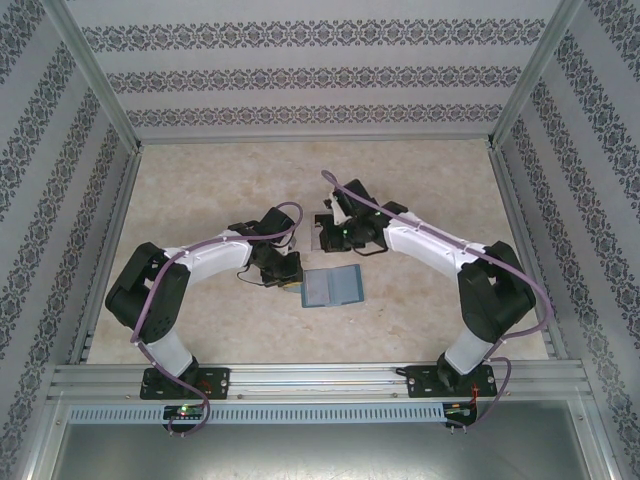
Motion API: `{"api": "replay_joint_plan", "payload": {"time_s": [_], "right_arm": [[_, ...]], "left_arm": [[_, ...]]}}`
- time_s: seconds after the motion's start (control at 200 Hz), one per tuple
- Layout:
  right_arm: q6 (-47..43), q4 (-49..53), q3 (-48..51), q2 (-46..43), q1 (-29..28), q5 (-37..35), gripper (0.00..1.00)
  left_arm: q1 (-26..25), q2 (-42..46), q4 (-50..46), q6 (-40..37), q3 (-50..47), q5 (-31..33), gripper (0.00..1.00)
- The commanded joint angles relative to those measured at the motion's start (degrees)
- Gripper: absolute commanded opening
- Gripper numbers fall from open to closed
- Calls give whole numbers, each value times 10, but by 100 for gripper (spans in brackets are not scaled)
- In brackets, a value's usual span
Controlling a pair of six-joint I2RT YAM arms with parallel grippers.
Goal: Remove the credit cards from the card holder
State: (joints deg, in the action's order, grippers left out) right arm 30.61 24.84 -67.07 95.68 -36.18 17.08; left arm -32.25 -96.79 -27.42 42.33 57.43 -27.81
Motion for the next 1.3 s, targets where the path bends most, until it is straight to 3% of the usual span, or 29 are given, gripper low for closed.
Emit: {"api": "replay_joint_plan", "payload": {"time_s": [0.0, 0.125, 0.799, 1.109, 1.294], "right_arm": [[89, -31, 28, -10, -16, 37, 9], [116, -41, 50, -7, -28, 47, 13], [182, -97, 71, 80, -66, 97, 16], [177, -77, 65, 99, -68, 90, 18], [158, -21, 56, 96, -69, 51, 20]], "left_arm": [[-1, 7, 21, 1, -11, -18, 7], [-1, -1, 37, 7, -20, -29, 0], [-1, -43, 33, -15, -38, -29, 0], [-1, -42, 36, -15, -41, -32, 0], [-1, -38, 35, -14, -41, -34, 0]]}}
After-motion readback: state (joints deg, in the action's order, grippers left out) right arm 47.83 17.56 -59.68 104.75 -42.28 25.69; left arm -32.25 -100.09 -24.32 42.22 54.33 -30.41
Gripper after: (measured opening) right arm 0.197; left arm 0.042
